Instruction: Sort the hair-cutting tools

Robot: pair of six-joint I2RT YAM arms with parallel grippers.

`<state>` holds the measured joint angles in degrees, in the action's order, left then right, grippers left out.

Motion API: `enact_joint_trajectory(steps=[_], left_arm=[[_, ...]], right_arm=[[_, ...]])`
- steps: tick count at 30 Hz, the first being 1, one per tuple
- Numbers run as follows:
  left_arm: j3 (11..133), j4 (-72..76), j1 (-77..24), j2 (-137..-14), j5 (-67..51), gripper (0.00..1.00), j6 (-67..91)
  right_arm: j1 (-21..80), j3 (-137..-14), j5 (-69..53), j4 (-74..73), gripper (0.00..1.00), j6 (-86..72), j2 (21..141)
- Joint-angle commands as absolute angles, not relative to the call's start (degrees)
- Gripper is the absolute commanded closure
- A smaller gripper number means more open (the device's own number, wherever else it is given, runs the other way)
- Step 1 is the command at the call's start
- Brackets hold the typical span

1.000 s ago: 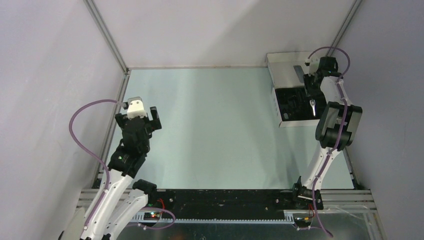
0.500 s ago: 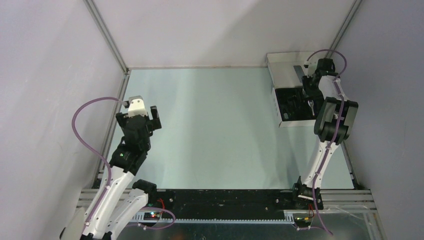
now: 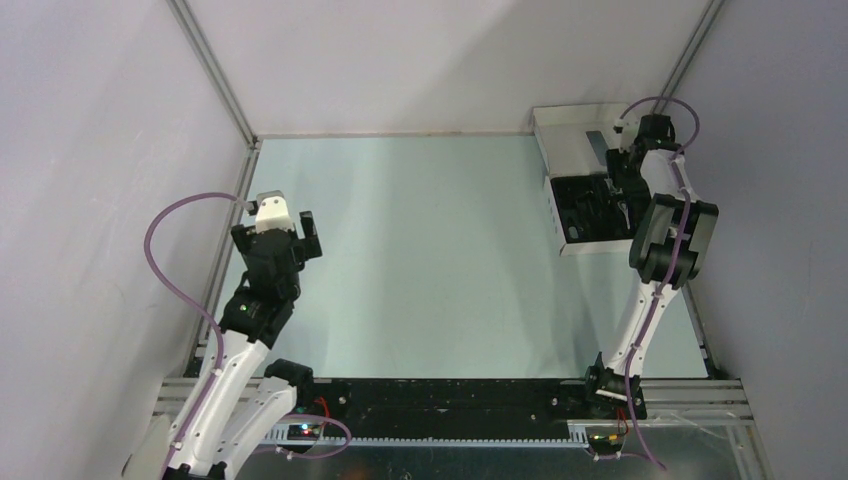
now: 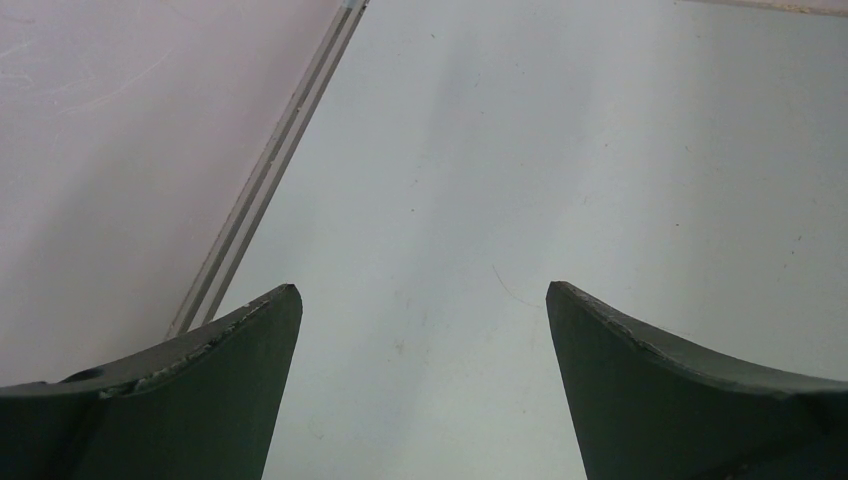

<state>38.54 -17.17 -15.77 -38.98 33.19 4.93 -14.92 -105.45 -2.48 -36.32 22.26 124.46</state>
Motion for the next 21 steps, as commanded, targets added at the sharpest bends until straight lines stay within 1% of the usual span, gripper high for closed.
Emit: enact_joint_trajectory(steps=[1, 5, 9, 13, 15, 16, 18, 20, 21], left_arm=[[38.5, -15.1, -15.0, -38.3, 32.6, 0.00, 4.8], [38.4, -15.1, -14.9, -37.7, 32.5, 0.00, 4.9], [38.5, -15.1, -14.9, -37.6, 32.5, 0.00, 4.9], [38.4, -15.1, -14.9, -37.4, 32.3, 0.00, 5.0], [38.4, -15.2, -14.8, -37.4, 32.2, 0.00, 5.0], [38.5, -15.1, -14.8, -37.5, 32.2, 0.00, 5.1], [38.5, -14.9, -14.8, -37.7, 32.0, 0.00, 5.1], [38.4, -14.7, -14.6, -37.9, 31.8, 0.00, 5.3], [38.3, -14.5, -14.5, -37.9, 31.7, 0.00, 5.4]], right_arm=[[-15.6, -106.9, -1.0, -35.3, 0.42, 21.6, 118.2], [-15.6, -105.6, 0.0, -34.8, 0.42, 21.4, 116.3], [-15.6, -103.6, -0.1, -34.2, 0.49, 20.9, 114.8], [-15.6, -101.8, -0.5, -34.3, 0.63, 19.8, 114.7], [-15.6, -101.4, -0.6, -34.8, 0.75, 18.5, 115.0], [-15.6, -101.4, -0.9, -35.7, 0.76, 17.1, 115.0], [-15.2, -101.2, -1.4, -37.2, 0.76, 14.3, 114.0], [-13.4, -100.0, -1.5, -37.7, 0.72, 11.8, 112.0], [-12.7, -98.8, -1.4, -37.8, 0.66, 11.2, 110.1]])
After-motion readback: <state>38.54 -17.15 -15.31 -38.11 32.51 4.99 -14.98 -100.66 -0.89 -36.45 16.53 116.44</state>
